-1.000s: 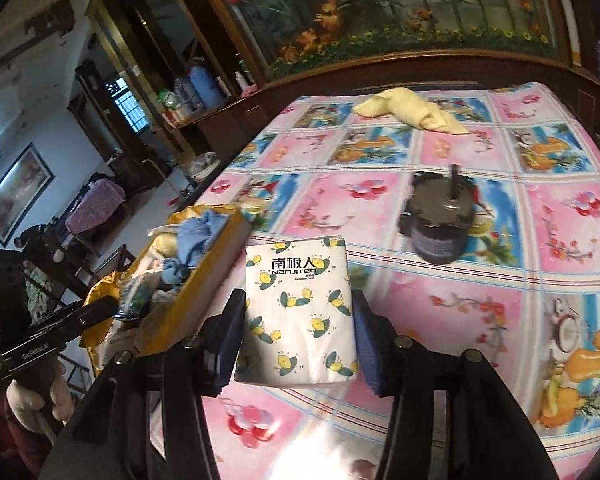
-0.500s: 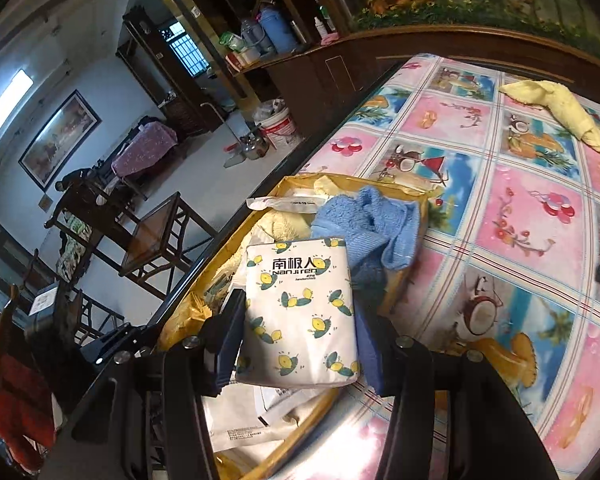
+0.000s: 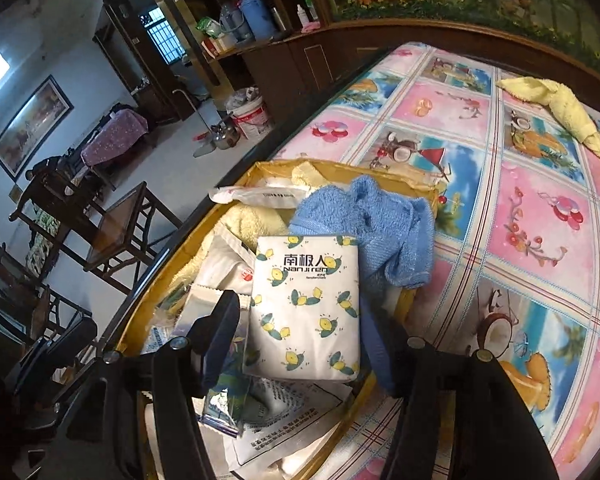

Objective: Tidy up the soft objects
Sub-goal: 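Carry the tissue pack and cracker packet into the box and open both tools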

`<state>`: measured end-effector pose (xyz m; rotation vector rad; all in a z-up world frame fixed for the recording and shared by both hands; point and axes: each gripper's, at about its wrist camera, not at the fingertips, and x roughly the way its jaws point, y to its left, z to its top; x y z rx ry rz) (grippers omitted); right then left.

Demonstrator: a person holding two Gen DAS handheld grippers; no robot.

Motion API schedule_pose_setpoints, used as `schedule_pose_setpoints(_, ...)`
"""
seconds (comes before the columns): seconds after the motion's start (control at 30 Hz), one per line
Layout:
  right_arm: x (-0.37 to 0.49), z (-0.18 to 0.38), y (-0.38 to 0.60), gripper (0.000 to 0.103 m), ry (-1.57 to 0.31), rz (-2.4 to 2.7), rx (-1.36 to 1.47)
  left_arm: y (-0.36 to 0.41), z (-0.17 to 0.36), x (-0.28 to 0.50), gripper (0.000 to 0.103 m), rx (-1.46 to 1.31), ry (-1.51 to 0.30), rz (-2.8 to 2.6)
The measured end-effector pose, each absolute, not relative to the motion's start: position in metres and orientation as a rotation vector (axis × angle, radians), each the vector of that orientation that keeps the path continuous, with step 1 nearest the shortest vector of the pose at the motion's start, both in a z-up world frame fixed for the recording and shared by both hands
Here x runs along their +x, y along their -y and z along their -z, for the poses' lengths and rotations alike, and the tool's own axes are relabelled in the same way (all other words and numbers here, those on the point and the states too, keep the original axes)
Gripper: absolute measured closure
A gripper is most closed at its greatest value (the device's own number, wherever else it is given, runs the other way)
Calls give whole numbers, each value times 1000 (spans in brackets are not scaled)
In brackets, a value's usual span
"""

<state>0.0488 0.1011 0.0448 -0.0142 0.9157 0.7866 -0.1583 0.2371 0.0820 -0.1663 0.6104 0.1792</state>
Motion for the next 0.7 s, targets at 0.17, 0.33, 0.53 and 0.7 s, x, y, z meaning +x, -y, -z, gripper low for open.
schedule_pose_setpoints(0.17,32,-74,-81,37,-801,-821,35,-225,-101,-171,53,-129,-536,-233)
schedule_pose_setpoints(0.33,8,-81,-59,36,-730,-839,46,-199,-128,-202,7,-10,-326,-435)
schedule_pose_setpoints(0.53,-18,-72,-35,35,-685,-815,35,-213,-124,-181,0,-238,-404,-223)
schedule_pose_setpoints(0.7,-33,-65,-24,35,-675,-803,-1,-210,-116,-173,0,-201,-439,-358)
